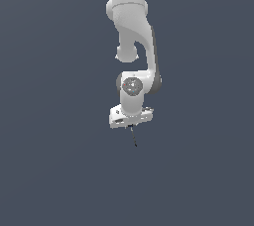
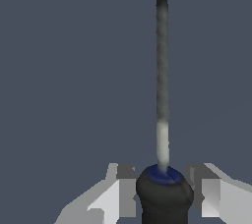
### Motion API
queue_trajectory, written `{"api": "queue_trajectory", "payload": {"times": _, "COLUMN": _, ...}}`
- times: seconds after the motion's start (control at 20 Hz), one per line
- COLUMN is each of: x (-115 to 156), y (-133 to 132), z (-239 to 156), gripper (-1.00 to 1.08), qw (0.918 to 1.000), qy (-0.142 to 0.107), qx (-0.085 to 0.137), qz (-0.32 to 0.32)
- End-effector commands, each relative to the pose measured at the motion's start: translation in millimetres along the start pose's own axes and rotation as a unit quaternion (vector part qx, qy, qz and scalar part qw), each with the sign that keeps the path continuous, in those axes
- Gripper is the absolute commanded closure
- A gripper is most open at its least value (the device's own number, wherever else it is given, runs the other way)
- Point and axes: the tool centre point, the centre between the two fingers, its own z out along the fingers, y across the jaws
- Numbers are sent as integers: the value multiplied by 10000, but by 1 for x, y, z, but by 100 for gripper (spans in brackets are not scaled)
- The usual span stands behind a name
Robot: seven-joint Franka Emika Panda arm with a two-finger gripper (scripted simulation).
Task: Pick up the object and move it to a goal position.
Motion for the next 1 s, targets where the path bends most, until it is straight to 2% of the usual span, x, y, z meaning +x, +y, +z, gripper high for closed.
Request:
{"api": "queue_trajectory", "payload": {"times": 0.0, "x": -4, "y": 17, "z": -2, "gripper": 108, "qw": 10000, "qy": 4, "qx": -3, "qz": 9}}
{"api": "queue_trajectory", "payload": {"times": 0.3, "x": -18, "y": 73, "z": -7, "gripper": 108, "qw": 10000, "qy": 4, "qx": -3, "qz": 9}}
{"api": "queue_trajectory", "payload": {"times": 0.5, "x": -25, "y": 100, "z": -9, "gripper": 108, "qw": 10000, "qy": 4, "qx": -3, "qz": 9}}
{"api": "queue_trajectory", "payload": {"times": 0.7, "x": -27, "y": 115, "z": -11, "gripper": 108, "qw": 10000, "qy": 4, "qx": -3, "qz": 9}}
{"api": "queue_trajectory", "payload": {"times": 0.95, "x": -26, "y": 117, "z": -11, "gripper": 108, "qw": 10000, "qy": 4, "qx": -3, "qz": 9}}
